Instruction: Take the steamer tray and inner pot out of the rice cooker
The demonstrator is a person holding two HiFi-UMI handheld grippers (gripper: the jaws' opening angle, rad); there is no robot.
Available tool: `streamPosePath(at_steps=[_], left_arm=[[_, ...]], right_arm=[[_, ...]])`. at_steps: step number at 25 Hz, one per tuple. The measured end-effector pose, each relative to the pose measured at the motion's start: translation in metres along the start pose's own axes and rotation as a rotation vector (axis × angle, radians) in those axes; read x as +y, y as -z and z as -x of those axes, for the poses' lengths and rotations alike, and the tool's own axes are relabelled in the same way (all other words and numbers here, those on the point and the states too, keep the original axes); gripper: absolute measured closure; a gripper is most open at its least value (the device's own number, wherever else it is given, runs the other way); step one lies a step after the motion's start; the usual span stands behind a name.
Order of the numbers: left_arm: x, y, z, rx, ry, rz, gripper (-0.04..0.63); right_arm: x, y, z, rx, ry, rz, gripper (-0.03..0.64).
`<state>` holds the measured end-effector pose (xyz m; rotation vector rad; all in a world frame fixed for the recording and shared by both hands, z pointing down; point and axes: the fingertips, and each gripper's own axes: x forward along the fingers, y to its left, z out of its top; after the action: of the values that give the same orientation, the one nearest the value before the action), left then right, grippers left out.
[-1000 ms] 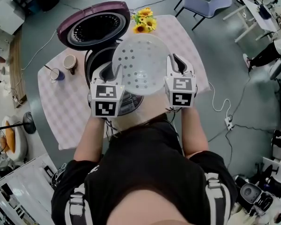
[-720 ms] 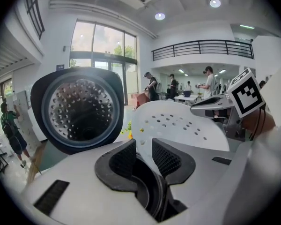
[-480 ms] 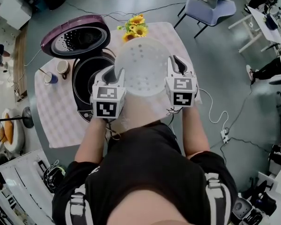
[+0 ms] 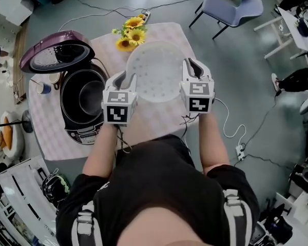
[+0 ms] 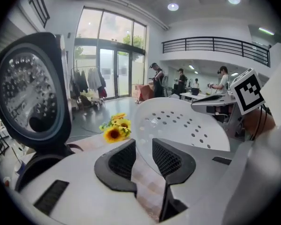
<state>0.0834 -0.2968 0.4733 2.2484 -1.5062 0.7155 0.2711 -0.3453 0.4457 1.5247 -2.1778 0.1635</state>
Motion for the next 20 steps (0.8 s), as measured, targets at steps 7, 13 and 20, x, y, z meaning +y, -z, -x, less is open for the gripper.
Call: streamPosePath(at_steps=[7, 13, 20], left_arm=[[-0.016, 0.015, -0.07, 0.06, 0.011, 0.019, 0.489], [-0.019, 0.028, -0.115, 0.086, 0.019, 0.045, 0.489], [-0.012, 0.052, -0.165, 0.157, 0.0, 0.046, 0.492]], right_arm=[[-0.037, 0.047, -0.05, 0.078, -0.037, -0.083, 0.575], [-0.052, 0.074, -0.084, 0.128, -0.03, -0.044, 0.575], [-0.058, 0.105, -0.127, 0.167, -0.043, -0.048, 0.575]])
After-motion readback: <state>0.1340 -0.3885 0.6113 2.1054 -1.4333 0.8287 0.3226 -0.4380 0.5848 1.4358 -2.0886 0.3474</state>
